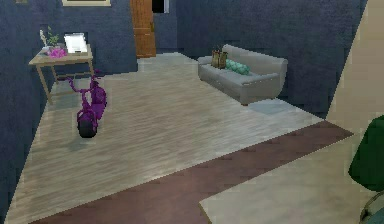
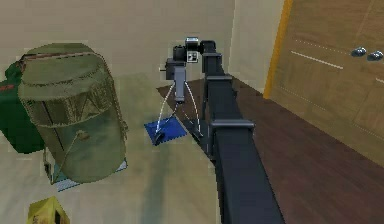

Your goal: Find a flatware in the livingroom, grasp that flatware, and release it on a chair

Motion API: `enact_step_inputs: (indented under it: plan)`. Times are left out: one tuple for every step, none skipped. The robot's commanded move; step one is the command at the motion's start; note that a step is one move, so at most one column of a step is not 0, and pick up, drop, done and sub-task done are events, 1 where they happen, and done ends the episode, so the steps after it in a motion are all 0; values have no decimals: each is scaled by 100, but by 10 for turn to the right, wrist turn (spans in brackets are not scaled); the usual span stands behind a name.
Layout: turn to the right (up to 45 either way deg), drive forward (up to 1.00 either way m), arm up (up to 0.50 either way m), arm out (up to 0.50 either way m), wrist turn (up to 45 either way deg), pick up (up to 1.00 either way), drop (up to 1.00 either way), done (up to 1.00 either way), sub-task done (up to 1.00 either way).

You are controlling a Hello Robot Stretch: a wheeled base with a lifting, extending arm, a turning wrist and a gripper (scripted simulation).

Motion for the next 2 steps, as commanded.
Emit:
enact_step_inputs:
  plan:
    - [0, 0, 0, 0, 450, 0, 0, 0, 0]
    - [0, 0, 0, 0, 450, 0, 0, 0, 0]
